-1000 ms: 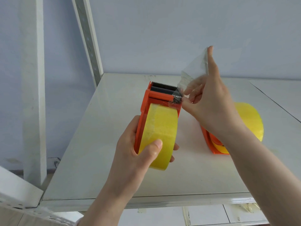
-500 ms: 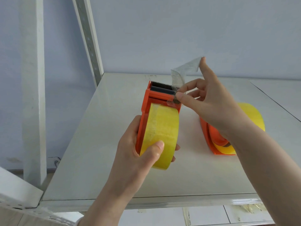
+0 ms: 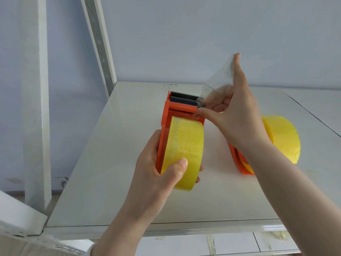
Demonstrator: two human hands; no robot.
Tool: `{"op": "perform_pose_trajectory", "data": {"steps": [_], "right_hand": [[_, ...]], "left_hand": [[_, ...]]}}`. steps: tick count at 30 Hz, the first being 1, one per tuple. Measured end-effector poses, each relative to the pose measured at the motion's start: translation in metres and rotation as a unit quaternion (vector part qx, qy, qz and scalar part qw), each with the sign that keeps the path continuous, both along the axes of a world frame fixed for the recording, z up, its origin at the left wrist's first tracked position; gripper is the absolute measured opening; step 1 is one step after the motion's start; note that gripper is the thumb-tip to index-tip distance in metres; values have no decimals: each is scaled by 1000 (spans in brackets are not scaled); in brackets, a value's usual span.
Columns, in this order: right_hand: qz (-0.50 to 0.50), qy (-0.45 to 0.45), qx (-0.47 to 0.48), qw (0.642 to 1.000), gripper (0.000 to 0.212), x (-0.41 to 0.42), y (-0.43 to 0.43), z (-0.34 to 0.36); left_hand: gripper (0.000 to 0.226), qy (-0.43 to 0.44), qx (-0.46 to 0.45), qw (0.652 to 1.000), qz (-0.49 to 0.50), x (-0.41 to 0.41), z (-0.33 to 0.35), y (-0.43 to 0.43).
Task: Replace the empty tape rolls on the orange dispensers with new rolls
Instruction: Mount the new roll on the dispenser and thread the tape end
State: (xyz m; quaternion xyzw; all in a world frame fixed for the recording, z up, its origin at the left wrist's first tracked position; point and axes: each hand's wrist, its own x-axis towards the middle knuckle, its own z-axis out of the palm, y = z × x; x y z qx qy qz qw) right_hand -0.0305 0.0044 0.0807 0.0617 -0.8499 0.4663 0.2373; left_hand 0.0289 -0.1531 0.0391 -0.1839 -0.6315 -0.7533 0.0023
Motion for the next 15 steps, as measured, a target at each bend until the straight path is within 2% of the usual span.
{"op": "perform_pose_trajectory", "data": {"steps": [6,13,15], "right_hand": [[35,-9,-78,996,105,-5,4,10],[125,-33,-93,987,105,-10,14,15],[138,-41,-52,988,108,-8,21,18]], "left_hand": [[38,-5,-11,1000,-19,1,0,-3],[33,-11,-1,1000,-17,2,-2,-2],[30,-7,3,1000,-10,1,-2,-5]]}}
